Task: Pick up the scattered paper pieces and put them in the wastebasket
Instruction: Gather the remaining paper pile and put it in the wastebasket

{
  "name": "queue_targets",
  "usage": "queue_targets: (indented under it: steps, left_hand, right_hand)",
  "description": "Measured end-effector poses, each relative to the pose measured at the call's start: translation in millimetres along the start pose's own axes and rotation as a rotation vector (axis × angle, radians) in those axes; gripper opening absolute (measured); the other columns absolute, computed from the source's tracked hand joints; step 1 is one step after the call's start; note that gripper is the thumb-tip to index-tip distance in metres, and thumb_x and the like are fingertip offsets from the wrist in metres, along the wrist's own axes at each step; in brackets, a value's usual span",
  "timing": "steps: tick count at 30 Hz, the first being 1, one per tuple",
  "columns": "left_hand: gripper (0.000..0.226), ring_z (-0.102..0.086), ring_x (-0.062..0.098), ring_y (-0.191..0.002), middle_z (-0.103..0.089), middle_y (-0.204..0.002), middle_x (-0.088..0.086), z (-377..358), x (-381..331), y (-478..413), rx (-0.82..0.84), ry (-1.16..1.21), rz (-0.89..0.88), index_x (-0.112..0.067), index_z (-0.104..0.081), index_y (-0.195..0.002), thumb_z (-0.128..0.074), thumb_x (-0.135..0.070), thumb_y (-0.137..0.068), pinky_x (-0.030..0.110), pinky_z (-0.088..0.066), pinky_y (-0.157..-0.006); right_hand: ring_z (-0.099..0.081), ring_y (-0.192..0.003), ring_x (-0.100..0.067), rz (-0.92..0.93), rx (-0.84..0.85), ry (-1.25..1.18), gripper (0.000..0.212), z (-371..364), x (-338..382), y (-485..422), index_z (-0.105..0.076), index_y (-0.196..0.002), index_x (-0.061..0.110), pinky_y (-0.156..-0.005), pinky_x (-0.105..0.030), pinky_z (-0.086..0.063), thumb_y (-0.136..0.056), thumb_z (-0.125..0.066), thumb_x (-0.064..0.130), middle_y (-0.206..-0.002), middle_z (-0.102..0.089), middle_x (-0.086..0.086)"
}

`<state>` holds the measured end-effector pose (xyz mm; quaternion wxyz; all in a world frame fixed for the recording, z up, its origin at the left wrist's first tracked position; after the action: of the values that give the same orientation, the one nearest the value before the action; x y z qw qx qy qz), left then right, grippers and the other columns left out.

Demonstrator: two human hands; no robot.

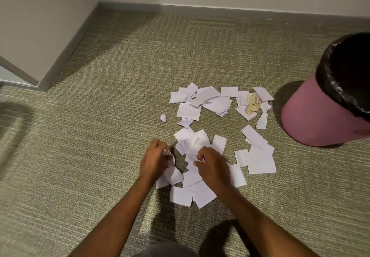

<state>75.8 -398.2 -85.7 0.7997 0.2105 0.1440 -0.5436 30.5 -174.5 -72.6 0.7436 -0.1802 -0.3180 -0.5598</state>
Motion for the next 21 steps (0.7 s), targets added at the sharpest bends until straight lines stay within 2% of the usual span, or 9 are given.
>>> queue_targets:
  steps: [3, 7, 9, 11, 14, 15, 18, 19, 21]
  left_hand:
    - [0.033, -0.053, 0.026, -0.082, -0.053, -0.090, -0.003, 14.4, -15.2, -2.8, -0.040, 0.104, -0.005, -0.020, -0.045, -0.084, -0.076, -0.015, -0.093, 0.042, -0.045, -0.067]
    - [0.027, -0.057, 0.022, -0.080, -0.060, -0.086, -0.003, 47.4, -64.1, -11.4, -0.046, 0.266, -0.049, -0.018, -0.050, -0.087, -0.073, -0.027, -0.099, 0.039, -0.044, -0.064]
    - [0.021, -0.065, 0.023, -0.079, -0.067, -0.088, -0.001, 66.5, -98.7, -16.3, 0.012, 0.371, -0.110, -0.020, -0.055, -0.093, -0.070, -0.034, -0.101, 0.041, -0.053, -0.064]
    - [0.012, -0.072, 0.024, -0.079, -0.072, -0.098, 0.002, 84.9, -135.4, -20.2, 0.078, 0.542, -0.137, -0.020, -0.058, -0.098, -0.067, -0.025, -0.103, 0.050, -0.063, -0.067]
    - [0.008, -0.076, 0.026, -0.085, -0.075, -0.109, 0.020, 107.0, -194.0, -25.6, 0.209, 0.845, -0.125, -0.016, -0.057, -0.103, -0.065, -0.015, -0.105, 0.033, -0.063, -0.060]
    - [0.008, -0.075, 0.030, -0.087, -0.074, -0.110, 0.026, 111.5, -213.3, -28.5, 0.254, 0.925, -0.108, -0.016, -0.057, -0.105, -0.065, -0.016, -0.105, 0.034, -0.063, -0.061]
    - [0.012, -0.072, 0.037, -0.092, -0.072, -0.110, 0.033, 123.4, -273.6, -39.0, 0.353, 1.135, -0.108, -0.013, -0.059, -0.113, -0.065, -0.009, -0.104, 0.056, -0.064, -0.083]
    - [0.014, -0.072, 0.037, -0.093, -0.072, -0.111, 0.033, 126.9, -294.1, -43.6, 0.379, 1.180, -0.099, -0.013, -0.059, -0.117, -0.064, -0.008, -0.104, 0.061, -0.063, -0.086]
    - [0.021, -0.074, 0.034, -0.092, -0.071, -0.121, 0.030, 134.7, -341.3, -49.4, 0.438, 1.244, -0.066, -0.011, -0.056, -0.126, -0.062, -0.011, -0.106, 0.062, -0.065, -0.080]
  right_hand:
    - [-0.071, -0.072, -0.024, -0.135, 0.037, -0.210, 0.037, 20.0, 1.2, -7.5, -0.054, -0.082, 0.025, -0.061, -0.046, -0.061, -0.082, -0.090, 0.023, -0.077, -0.066, 0.007]
    - [-0.073, -0.076, -0.024, -0.204, 0.012, -0.354, 0.026, 66.4, 24.8, -25.3, -0.065, -0.089, 0.022, -0.066, -0.050, -0.063, -0.084, -0.090, 0.028, -0.081, -0.071, 0.005]
    - [-0.074, -0.079, -0.024, -0.218, -0.014, -0.487, 0.020, 97.7, 40.7, -32.6, -0.067, -0.092, 0.025, -0.066, -0.046, -0.064, -0.087, -0.087, 0.026, -0.083, -0.073, 0.004]
    - [-0.076, -0.087, -0.022, -0.198, -0.043, -0.648, 0.019, 131.3, 55.5, -38.3, -0.071, -0.101, 0.027, -0.073, -0.045, -0.063, -0.089, -0.085, 0.022, -0.093, -0.078, 0.004]
    - [-0.079, -0.100, -0.024, -0.150, -0.134, -0.822, 0.025, 180.3, 69.5, -44.3, -0.071, -0.114, 0.024, -0.088, -0.054, -0.066, -0.093, -0.083, 0.021, -0.109, -0.081, -0.001]
    - [-0.079, -0.102, -0.027, -0.156, -0.170, -0.880, 0.026, 195.2, 72.3, -45.5, -0.071, -0.116, 0.023, -0.090, -0.058, -0.065, -0.094, -0.083, 0.019, -0.111, -0.081, -0.003]
    - [-0.077, -0.107, -0.040, -0.185, -0.283, -1.027, 0.026, 241.6, 76.8, -48.3, -0.069, -0.119, 0.017, -0.084, -0.060, -0.066, -0.096, -0.080, 0.013, -0.116, -0.080, -0.012]
    - [-0.077, -0.108, -0.042, -0.186, -0.324, -1.056, 0.026, 258.8, 76.4, -49.4, -0.068, -0.119, 0.016, -0.082, -0.059, -0.066, -0.096, -0.079, 0.012, -0.117, -0.079, -0.013]
    - [-0.076, -0.110, -0.042, -0.175, -0.416, -1.102, 0.027, 294.7, 73.6, -50.7, -0.067, -0.120, 0.016, -0.087, -0.060, -0.065, -0.096, -0.079, 0.014, -0.120, -0.079, -0.014]
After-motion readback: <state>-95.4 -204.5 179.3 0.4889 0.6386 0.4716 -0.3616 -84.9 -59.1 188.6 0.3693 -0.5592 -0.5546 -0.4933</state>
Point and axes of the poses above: each hand's wrist, its own y-axis away from the middle knuckle, its own z-axis out of the back of the hand, x = y × z, the point moved 4 cm from there along -y, towards the middle knuckle
